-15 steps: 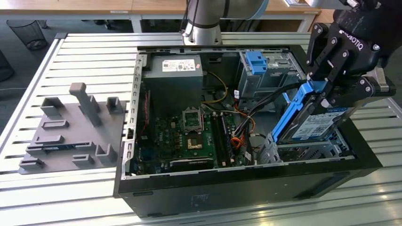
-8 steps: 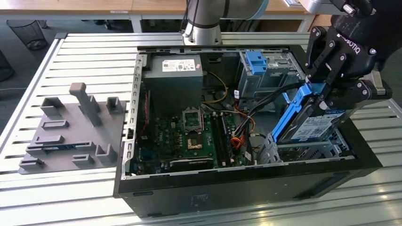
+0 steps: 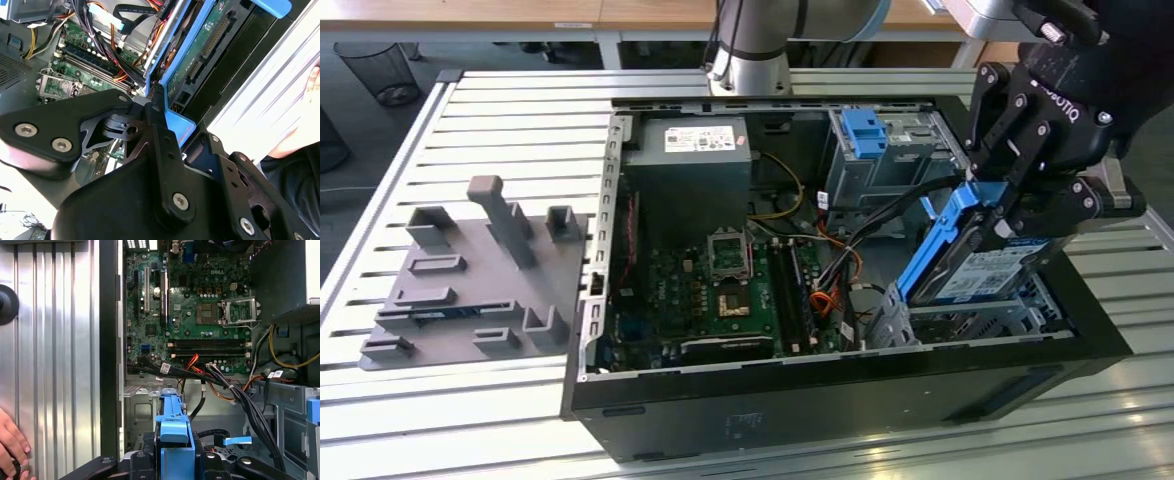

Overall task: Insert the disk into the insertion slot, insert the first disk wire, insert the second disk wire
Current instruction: 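Insert the disk into the insertion slot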

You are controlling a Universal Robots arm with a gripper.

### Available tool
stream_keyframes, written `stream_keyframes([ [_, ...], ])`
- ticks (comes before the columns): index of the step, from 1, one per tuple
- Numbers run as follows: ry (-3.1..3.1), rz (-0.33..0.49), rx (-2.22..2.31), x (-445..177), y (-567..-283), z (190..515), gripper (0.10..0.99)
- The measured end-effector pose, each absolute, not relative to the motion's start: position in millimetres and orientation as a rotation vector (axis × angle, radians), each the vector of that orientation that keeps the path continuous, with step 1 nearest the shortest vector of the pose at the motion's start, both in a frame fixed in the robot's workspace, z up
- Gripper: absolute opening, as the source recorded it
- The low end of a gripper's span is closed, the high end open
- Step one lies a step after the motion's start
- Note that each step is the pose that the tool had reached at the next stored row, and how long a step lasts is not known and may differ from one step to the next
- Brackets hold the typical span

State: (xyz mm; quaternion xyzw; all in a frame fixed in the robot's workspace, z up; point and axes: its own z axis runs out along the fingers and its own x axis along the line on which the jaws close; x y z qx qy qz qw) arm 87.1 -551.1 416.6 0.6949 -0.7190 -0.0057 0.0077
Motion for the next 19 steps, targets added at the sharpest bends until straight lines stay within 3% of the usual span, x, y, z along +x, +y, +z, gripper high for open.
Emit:
stream_keyframes([
  [19, -2.248, -0.018, 2.173, 87.1, -551.1, 405.4, 0.365],
])
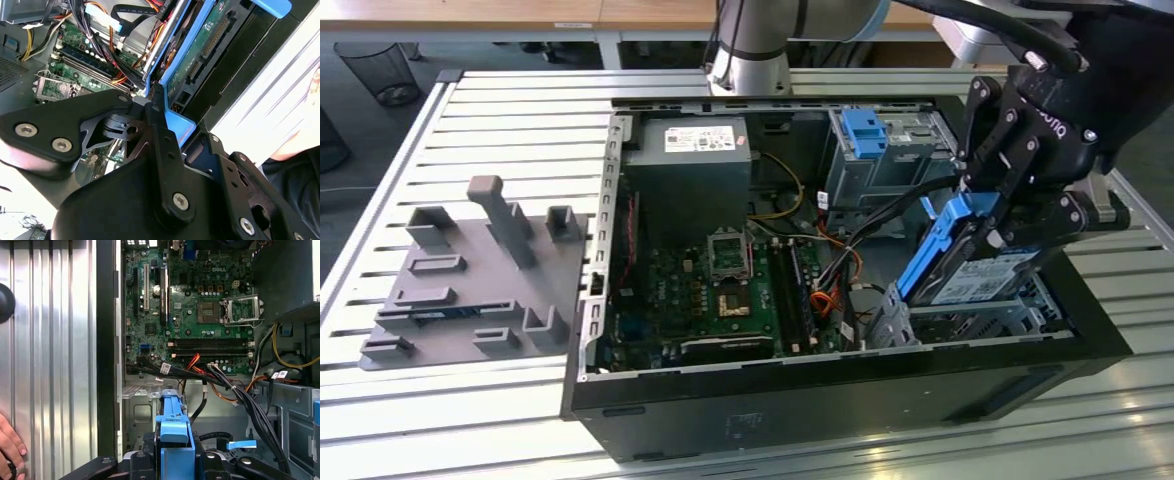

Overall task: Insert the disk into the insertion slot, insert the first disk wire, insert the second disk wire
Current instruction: 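Insert the disk into the insertion slot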

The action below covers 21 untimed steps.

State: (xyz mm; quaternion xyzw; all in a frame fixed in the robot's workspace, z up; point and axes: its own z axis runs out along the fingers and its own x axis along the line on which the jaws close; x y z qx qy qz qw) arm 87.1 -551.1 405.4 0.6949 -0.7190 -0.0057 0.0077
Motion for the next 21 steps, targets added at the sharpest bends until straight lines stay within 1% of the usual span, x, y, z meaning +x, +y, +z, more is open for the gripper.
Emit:
stream_keyframes([
  [21, -2.248, -0.018, 2.173, 87.1, -551.1, 394.5, 0.365],
])
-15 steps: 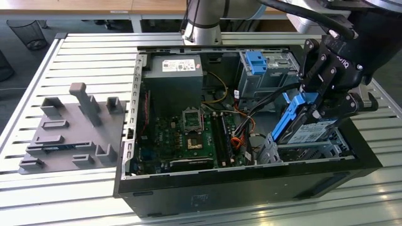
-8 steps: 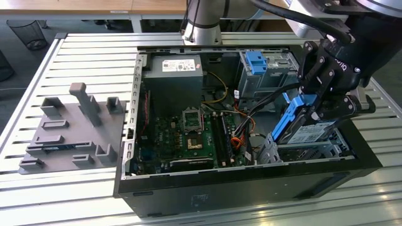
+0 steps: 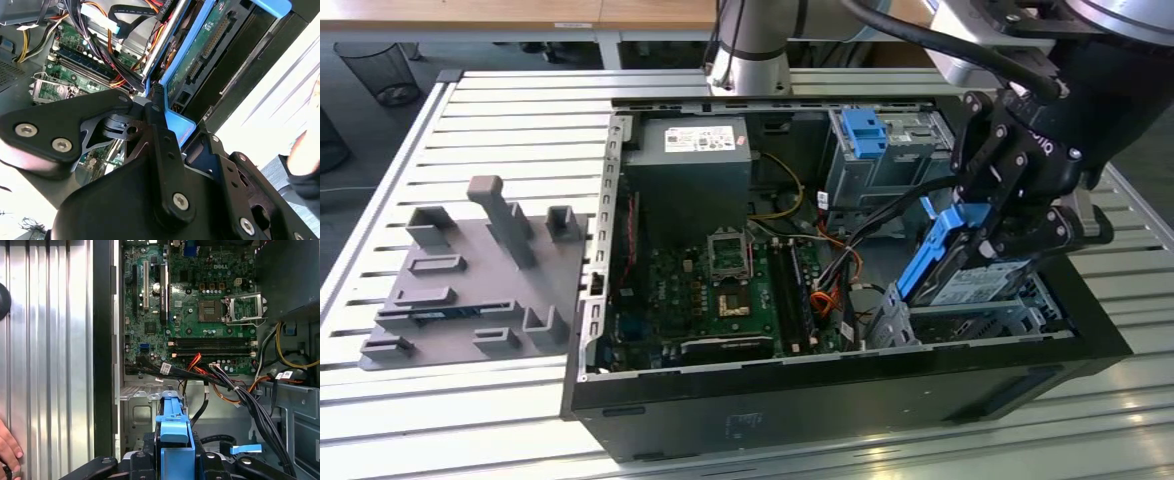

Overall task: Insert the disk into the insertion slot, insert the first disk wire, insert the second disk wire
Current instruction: 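Insert the disk into the insertion slot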

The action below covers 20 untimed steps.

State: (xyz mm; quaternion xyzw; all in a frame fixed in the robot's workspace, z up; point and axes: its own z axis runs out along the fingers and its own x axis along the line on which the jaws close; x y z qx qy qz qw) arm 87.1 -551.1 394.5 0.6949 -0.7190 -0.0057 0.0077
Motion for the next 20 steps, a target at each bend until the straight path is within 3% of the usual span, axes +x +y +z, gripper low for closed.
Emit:
stream_keyframes([
  [20, -2.248, -0.018, 2.173, 87.0, -551.1, 386.0, 0.365],
])
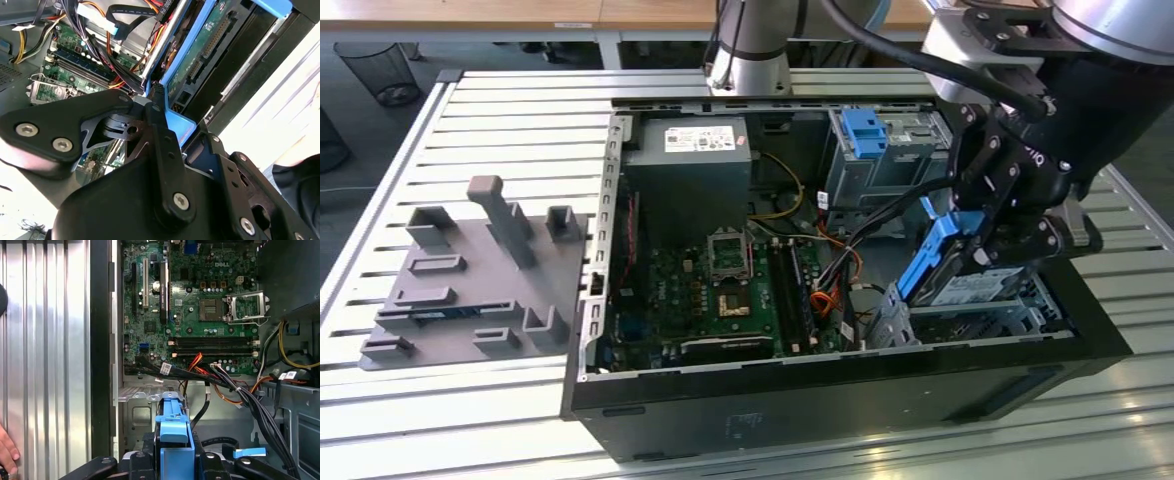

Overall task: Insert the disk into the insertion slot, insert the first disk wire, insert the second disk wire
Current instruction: 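Insert the disk into the insertion slot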

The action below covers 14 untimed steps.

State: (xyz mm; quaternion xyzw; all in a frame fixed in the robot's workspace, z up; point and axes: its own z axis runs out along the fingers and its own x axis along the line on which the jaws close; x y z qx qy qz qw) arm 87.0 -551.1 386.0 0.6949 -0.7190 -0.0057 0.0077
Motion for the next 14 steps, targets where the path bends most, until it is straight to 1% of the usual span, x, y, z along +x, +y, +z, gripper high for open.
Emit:
stream_keyframes([
  [14, -2.248, -0.018, 2.173, 87.0, -551.1, 375.5, 0.365],
])
